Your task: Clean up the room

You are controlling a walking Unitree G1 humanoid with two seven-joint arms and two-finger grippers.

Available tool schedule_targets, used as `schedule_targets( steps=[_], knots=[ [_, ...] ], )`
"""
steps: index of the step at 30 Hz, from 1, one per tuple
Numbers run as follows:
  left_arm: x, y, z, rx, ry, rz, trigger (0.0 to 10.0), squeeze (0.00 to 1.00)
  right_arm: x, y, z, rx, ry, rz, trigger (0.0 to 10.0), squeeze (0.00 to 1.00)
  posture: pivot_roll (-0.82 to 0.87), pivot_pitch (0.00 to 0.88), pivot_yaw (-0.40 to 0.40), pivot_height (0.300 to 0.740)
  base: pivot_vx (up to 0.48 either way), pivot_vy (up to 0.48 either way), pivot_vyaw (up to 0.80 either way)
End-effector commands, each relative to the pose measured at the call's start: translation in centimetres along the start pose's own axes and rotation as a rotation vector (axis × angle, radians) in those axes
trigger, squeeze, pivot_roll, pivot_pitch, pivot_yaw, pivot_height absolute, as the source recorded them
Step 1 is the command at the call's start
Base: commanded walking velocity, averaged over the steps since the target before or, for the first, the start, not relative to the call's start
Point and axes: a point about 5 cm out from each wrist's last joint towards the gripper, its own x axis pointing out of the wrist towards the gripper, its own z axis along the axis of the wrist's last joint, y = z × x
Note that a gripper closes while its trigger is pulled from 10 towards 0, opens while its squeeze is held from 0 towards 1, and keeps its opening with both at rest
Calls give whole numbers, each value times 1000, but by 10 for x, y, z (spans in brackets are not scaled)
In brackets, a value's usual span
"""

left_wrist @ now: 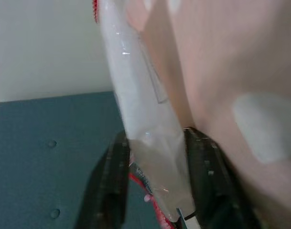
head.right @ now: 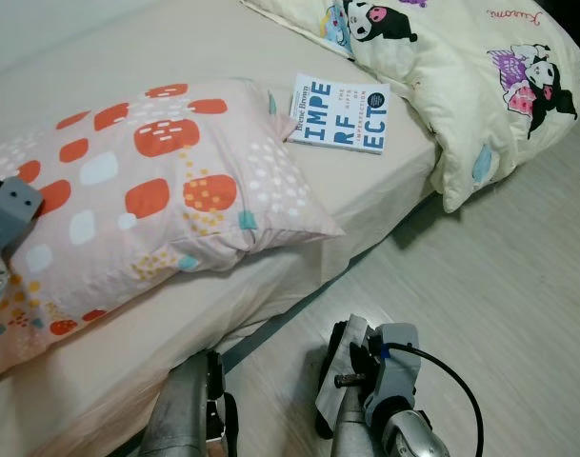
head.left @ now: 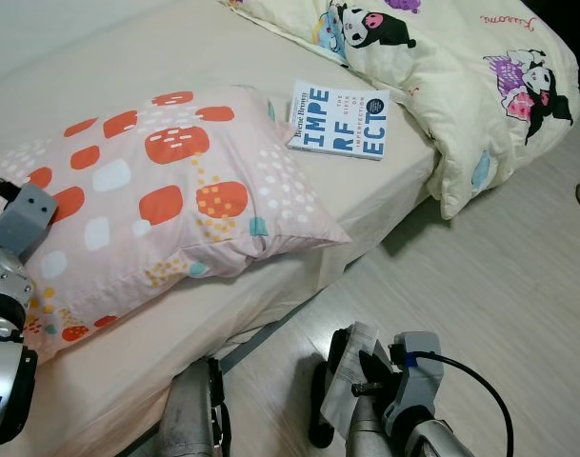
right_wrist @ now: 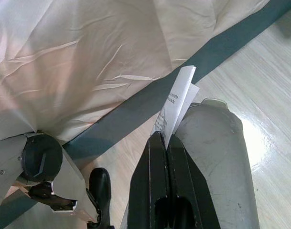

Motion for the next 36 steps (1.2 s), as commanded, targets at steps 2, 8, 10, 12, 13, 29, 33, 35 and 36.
schedule_targets(
  steps=[2,8,10,12,13,29,33,35,36],
  knots=[
    [0,-1,-21,18,71,-17,0,0,-5,1,-13,19,67,-6,10000,0,-158,454,37,606,0,0,0],
    [-2,-7,-25,8,86,-32,0,0,1,0,-9,14,58,-4,10000,0,-155,430,38,606,0,0,0],
    [-4,-11,-30,-5,106,-44,0,0,5,0,-5,11,50,-4,10000,0,-154,413,39,606,0,0,0],
    [-4,-13,-33,-22,118,-48,0,0,8,-1,-4,10,45,-4,10000,0,-152,404,39,606,0,0,0],
    [-5,-13,-34,-34,126,-50,0,0,9,-2,-3,9,42,-4,10000,0,-152,404,39,606,0,0,0],
    [5,15,25,-963,-23,-157,0,0,61,6,36,39,-66,81,10000,0,-127,185,21,606,0,0,0],
    [7,23,26,-1013,-70,-164,0,0,68,6,40,40,-75,90,10000,0,-117,161,16,606,0,0,0],
    [8,27,24,-1038,-87,-165,0,0,71,7,44,39,-84,96,10000,0,-109,143,7,606,0,0,0],
    [9,32,22,-1063,-115,-164,0,0,75,7,48,39,-95,103,10000,0,-107,127,4,606,0,0,0]
  ],
)
